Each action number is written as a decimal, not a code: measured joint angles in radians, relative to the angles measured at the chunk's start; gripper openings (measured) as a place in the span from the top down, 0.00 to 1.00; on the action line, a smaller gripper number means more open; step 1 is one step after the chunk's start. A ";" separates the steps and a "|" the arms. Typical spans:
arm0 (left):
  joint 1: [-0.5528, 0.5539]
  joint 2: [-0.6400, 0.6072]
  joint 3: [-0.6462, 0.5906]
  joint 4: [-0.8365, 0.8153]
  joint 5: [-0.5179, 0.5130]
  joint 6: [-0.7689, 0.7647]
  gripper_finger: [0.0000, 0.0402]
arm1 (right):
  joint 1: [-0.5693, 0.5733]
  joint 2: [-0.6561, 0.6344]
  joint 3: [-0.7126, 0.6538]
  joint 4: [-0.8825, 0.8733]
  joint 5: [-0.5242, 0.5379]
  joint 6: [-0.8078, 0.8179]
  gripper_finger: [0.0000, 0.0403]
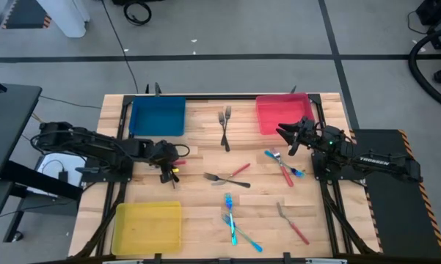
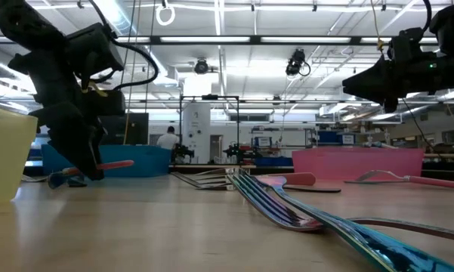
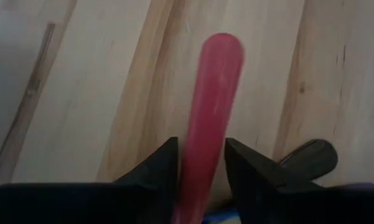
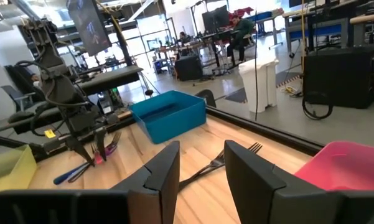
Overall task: Sort silverware by color (type)
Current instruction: Put the red fork into the blue bin
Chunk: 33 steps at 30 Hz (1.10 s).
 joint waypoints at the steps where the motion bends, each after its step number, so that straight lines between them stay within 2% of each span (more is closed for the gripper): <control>1: 0.000 0.000 0.000 0.002 0.000 -0.001 0.72 | 0.000 0.000 0.000 0.000 0.000 -0.001 0.67; 6: 0.000 -0.001 0.000 0.002 0.000 -0.013 0.86 | 0.000 0.000 0.000 0.012 0.000 -0.037 0.67; 19: 0.000 -0.001 0.023 -0.032 0.000 -0.020 0.86 | 0.000 0.000 0.000 0.081 0.000 -0.077 0.67; 23: 0.005 -0.002 0.109 -0.150 0.001 0.054 0.86 | 0.000 0.000 0.000 0.080 0.000 -0.068 0.67; 28: 0.053 -0.002 0.276 -0.344 -0.004 0.170 0.85 | 0.000 0.000 0.000 0.060 -0.002 -0.050 0.67; 33: 0.136 -0.002 0.427 -0.451 -0.126 0.345 0.84 | 0.000 0.000 0.000 0.056 -0.035 0.000 0.67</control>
